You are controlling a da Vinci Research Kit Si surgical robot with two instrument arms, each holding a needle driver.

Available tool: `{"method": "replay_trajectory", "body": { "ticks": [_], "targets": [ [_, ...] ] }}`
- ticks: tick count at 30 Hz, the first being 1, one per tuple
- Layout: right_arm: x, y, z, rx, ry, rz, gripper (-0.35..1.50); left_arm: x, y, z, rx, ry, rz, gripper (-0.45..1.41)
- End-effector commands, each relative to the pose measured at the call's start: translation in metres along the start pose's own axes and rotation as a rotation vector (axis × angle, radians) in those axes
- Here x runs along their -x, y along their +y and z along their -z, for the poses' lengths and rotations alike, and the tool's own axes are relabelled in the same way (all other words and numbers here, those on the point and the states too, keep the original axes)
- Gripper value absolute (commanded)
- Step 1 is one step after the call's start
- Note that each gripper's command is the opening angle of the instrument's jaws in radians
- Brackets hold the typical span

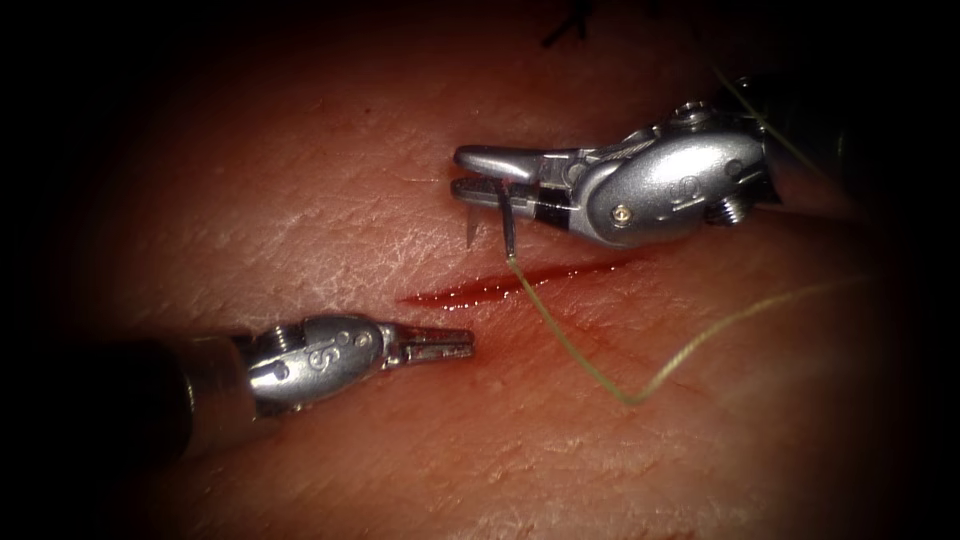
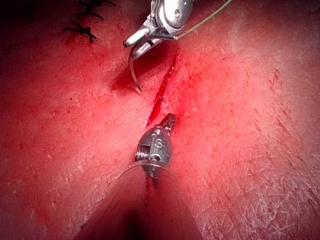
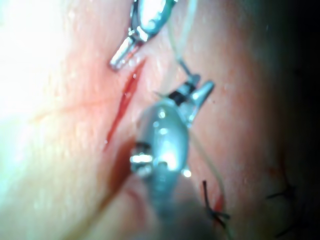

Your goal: Wound Closure

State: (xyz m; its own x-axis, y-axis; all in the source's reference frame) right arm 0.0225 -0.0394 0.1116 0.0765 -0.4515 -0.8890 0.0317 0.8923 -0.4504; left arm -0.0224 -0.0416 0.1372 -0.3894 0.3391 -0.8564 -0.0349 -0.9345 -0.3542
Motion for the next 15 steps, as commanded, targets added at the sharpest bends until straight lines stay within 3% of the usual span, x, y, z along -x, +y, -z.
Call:
{"method": "replay_trajectory", "body": {
  "ticks": [1,15],
  "targets": [
    [0.0005,0.0001,-0.0007,-0.002,0.002,0.009,-0.35,0.0004,-0.0001,-0.0007,0.000,0.001,0.000,-0.08],
    [0.0013,-0.0019,-0.0009,-0.050,-0.011,0.060,-0.35,0.0000,-0.0004,-0.0001,0.003,0.002,0.003,-0.11]
  ]
}}
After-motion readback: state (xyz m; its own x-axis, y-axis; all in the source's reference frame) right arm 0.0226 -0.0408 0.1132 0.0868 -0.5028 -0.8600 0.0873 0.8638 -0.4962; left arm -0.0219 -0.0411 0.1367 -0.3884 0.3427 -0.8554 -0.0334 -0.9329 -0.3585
